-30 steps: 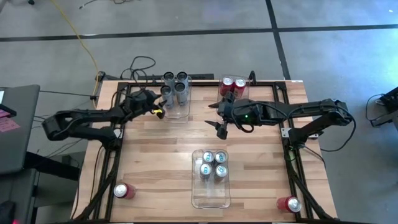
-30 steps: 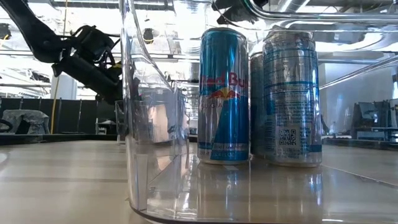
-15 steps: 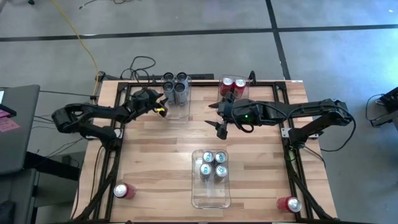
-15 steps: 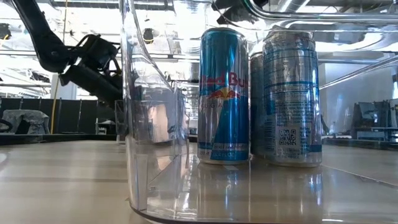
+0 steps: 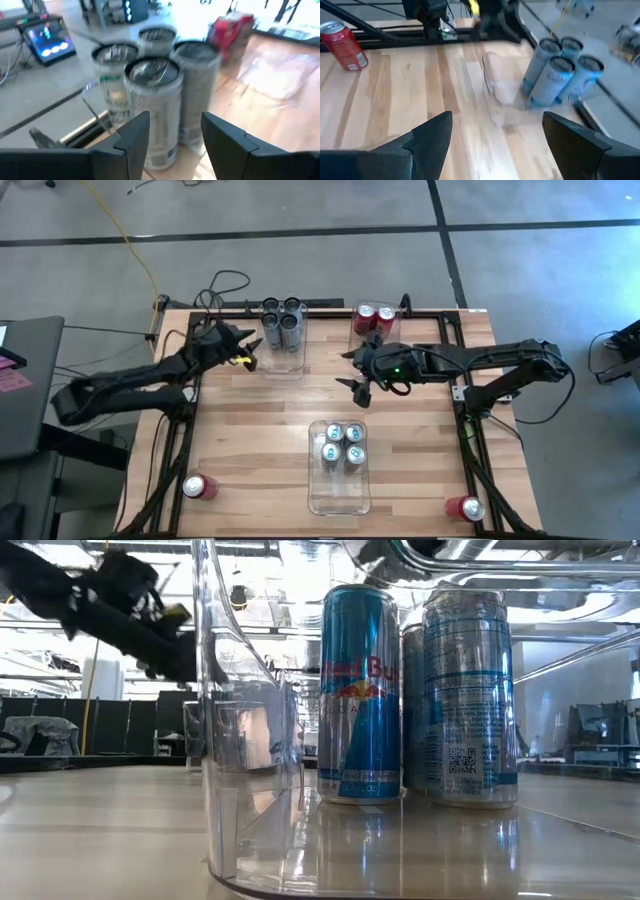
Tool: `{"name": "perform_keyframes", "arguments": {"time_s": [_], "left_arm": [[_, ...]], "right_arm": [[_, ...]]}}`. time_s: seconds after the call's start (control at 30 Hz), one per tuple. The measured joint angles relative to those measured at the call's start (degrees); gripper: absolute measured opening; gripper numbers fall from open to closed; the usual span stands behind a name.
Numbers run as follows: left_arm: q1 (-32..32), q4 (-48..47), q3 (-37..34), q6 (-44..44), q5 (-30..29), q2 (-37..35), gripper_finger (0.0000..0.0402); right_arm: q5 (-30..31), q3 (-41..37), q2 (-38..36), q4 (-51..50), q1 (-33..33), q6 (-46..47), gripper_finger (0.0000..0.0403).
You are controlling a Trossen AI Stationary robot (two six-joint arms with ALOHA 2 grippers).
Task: Sort soda cans
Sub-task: Put the right red soda can into the top right transparent bin
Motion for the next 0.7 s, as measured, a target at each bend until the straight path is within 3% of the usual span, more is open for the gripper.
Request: {"name": "perform_keyframes", "arguments": {"time_s": [0.1,0.27,0.47,0.7], "left_arm": [[-1.94,-4.97,0.0,0.02,0.44,-8.3,0.0182],[-5.75,-8.12,0.0,0.51,3.34,-20.93,0.0184],[-10.45,-11.6,0.04,-0.33,3.34,-27.83,0.0174],[-13.69,-10.78,0.06,-0.34,3.33,-27.52,0.0173]], "right_arm": [[0.29,0.0,-2.79,-6.11,1.18,4.55,0.0328],[5.79,0.0,-7.71,-19.89,3.88,14.91,0.0328],[7.64,0.0,-10.5,-38.76,5.94,31.78,0.0328],[-3.14,0.0,-10.43,-57.92,12.16,54.45,0.0328]]}}
